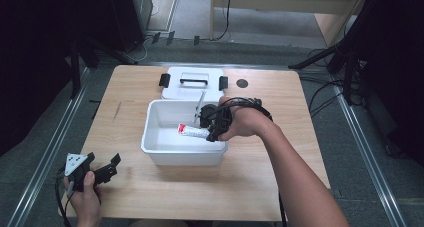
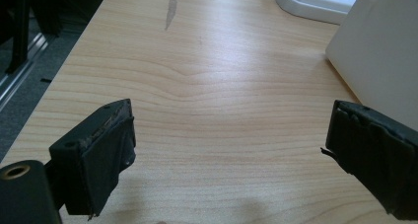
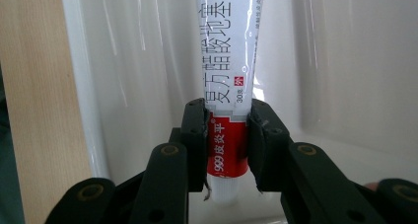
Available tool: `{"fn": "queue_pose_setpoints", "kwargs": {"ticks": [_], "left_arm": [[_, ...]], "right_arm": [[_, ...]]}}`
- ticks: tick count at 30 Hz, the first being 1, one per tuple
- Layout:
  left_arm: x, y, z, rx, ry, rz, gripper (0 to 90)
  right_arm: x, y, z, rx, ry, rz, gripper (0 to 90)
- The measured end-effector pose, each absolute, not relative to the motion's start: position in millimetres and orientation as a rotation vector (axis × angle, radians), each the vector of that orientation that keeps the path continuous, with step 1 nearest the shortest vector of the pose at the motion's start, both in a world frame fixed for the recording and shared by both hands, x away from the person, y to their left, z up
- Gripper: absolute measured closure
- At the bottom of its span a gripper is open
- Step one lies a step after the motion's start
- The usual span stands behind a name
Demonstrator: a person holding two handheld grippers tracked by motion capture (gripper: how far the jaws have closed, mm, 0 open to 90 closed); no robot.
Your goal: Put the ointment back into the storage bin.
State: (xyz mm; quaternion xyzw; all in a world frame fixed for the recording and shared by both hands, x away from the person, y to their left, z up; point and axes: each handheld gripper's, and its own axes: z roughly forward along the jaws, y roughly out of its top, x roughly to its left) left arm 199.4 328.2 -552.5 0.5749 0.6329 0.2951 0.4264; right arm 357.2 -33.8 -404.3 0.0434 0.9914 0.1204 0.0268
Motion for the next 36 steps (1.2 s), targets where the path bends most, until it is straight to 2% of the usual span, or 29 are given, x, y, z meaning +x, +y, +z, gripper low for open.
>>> {"fn": "queue_pose_setpoints", "kwargs": {"ticks": [36], "left_arm": [[199.7,328.4,-552.5,1.436,1.582,0.734,5.3]], "right_arm": [[362.7,-9.1,-440.2,0.180,3.175,0.088,72.2]]}}
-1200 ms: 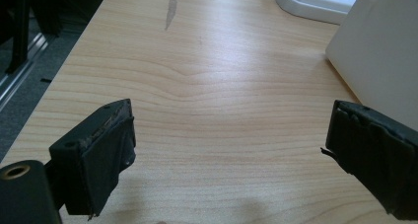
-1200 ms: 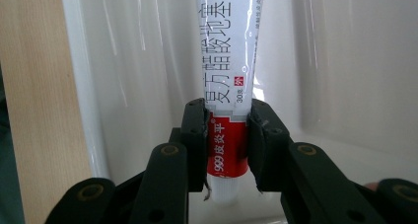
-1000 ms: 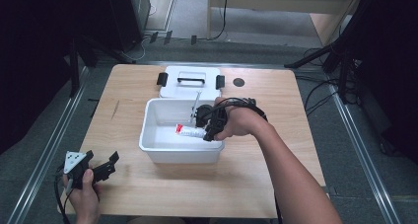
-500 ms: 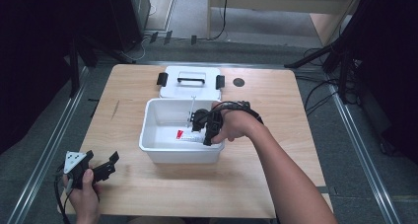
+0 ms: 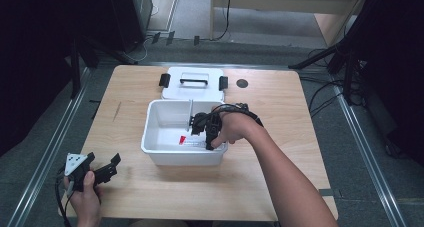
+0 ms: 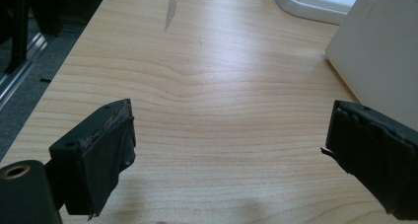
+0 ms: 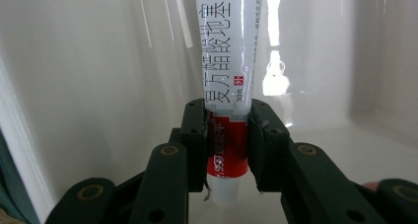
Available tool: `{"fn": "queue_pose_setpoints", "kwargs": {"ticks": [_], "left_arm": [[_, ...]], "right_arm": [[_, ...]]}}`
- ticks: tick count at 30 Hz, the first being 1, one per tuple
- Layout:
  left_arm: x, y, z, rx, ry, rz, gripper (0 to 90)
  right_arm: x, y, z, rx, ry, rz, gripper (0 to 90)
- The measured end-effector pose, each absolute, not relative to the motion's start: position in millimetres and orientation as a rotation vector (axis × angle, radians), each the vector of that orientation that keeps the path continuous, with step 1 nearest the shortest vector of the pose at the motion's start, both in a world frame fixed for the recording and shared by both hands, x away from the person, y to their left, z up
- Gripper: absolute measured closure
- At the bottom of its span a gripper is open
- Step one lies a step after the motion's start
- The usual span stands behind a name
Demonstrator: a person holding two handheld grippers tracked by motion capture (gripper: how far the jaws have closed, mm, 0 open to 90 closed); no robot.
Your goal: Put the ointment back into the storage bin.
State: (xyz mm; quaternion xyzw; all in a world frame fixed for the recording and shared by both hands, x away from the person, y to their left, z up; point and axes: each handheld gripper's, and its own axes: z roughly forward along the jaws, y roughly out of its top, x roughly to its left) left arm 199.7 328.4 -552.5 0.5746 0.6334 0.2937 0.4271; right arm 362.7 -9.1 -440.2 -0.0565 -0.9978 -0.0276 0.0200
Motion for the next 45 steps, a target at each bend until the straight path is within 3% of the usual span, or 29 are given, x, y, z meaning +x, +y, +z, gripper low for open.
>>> {"fn": "queue_pose_setpoints", "kwargs": {"ticks": [27,31,45], "left_arm": [[199.9,328.3,-552.5,1.432,1.583,0.734,5.3],[199.8,328.2,-552.5,1.430,1.582,0.735,5.3],[199.8,328.2,-552.4,1.436,1.580,0.738,5.4]], "right_arm": [[359.6,-4.9,-439.3,-0.121,-3.139,-0.003,73.1],[359.8,-8.9,-433.1,-0.156,-3.135,-0.030,80.9],[359.0,-25.7,-400.0,-0.215,-3.154,-0.227,80.8]]}}
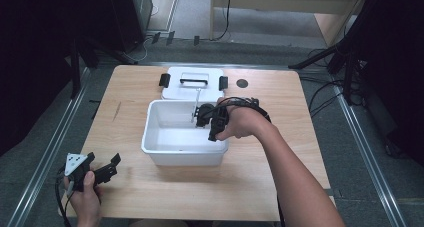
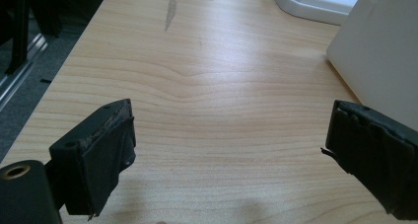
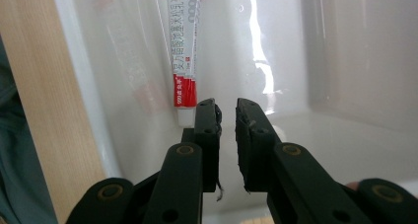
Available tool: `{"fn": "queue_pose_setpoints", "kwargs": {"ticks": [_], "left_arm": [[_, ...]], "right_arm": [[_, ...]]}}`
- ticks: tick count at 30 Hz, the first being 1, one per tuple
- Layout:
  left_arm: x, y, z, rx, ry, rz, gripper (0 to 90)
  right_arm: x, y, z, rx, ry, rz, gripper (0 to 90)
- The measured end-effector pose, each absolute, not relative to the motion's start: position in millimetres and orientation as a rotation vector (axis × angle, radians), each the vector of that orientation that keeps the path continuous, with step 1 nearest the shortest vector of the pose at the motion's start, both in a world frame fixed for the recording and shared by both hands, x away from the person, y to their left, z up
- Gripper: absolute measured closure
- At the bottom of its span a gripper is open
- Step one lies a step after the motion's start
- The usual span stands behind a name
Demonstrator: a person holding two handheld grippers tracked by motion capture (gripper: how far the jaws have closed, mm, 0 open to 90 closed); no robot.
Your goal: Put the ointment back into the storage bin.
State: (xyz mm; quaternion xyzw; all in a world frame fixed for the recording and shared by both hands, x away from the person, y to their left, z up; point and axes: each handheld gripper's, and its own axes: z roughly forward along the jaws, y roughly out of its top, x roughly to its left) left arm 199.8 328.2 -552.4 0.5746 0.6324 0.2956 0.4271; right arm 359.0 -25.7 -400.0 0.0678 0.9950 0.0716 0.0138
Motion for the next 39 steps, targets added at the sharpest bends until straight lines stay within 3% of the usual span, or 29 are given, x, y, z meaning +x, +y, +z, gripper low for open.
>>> {"fn": "queue_pose_setpoints", "kwargs": {"ticks": [18,29,34,39], "left_arm": [[199.9,327.4,-552.4,1.439,1.579,0.743,5.4],[199.9,327.7,-552.5,1.435,1.580,0.742,5.4],[199.8,327.7,-552.5,1.438,1.580,0.741,5.4],[199.7,327.5,-552.5,1.437,1.580,0.743,5.4]], "right_arm": [[350.4,-76.2,-363.3,0.303,3.025,0.359,77.4],[346.1,-110.5,-369.8,0.386,3.002,0.392,72.8],[344.0,-127.3,-381.5,0.449,2.998,0.412,65.2],[341.8,-144.7,-393.9,0.565,2.961,0.458,48.0]]}}
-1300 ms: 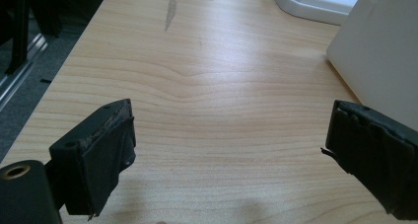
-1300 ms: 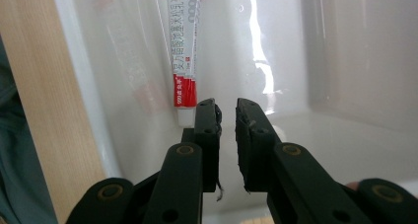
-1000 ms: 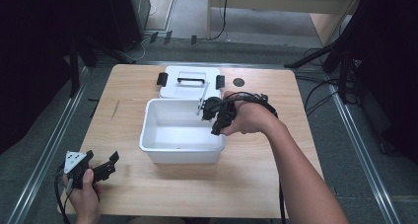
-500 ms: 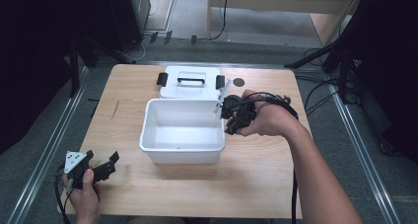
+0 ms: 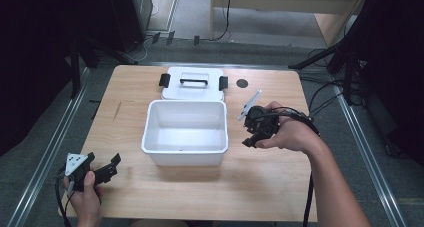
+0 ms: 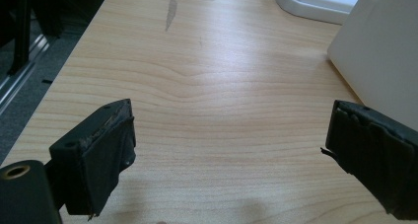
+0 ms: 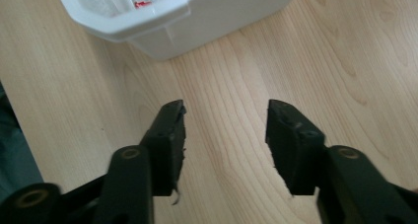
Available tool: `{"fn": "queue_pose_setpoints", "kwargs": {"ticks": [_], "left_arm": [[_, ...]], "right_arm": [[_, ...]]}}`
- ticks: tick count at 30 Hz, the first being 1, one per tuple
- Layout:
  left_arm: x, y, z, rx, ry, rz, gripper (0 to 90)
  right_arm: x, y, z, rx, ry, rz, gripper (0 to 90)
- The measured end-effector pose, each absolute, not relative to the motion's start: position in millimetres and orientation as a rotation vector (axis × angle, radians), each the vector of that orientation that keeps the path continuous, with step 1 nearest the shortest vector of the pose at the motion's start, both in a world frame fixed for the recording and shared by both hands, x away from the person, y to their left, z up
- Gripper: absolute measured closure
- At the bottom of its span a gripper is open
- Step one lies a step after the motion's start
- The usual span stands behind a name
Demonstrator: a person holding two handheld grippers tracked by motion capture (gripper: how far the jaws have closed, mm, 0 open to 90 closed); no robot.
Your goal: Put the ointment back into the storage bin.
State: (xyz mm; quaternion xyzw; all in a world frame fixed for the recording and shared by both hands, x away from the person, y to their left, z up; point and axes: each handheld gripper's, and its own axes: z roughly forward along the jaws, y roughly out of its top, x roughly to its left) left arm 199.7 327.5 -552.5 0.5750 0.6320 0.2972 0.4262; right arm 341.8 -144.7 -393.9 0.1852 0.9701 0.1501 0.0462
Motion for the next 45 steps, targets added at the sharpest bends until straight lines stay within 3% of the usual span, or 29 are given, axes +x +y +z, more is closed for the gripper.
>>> {"fn": "queue_pose_setpoints", "kwargs": {"ticks": [3,4,5,6,13,14,30,45], "left_arm": [[199.6,327.5,-552.5,1.436,1.580,0.743,5.4],[199.6,327.5,-552.4,1.436,1.581,0.744,5.4],[199.6,327.5,-552.4,1.436,1.581,0.743,5.4],[199.6,327.5,-552.5,1.437,1.580,0.744,5.4],[199.5,327.3,-552.4,1.437,1.580,0.746,5.4],[199.5,327.3,-552.4,1.437,1.579,0.746,5.4],[199.4,326.5,-552.3,1.441,1.580,0.755,5.4],[199.2,326.2,-552.2,1.445,1.579,0.759,5.4]], "right_arm": [[340.4,-150.5,-397.6,0.594,2.956,0.456,41.0],[338.4,-156.4,-401.4,0.625,2.945,0.439,32.7],[338.4,-156.4,-401.4,0.625,2.945,0.439,32.7],[336.7,-163.2,-405.2,0.643,2.937,0.416,26.8],[333.6,-185.3,-418.6,0.792,2.865,0.482,20.2],[331.7,-192.8,-425.6,0.855,2.827,0.508,15.8],[299.6,-253.2,-481.0,1.072,2.547,0.850,15.8],[273.1,-305.0,-510.7,1.278,2.322,1.013,16.5]]}}
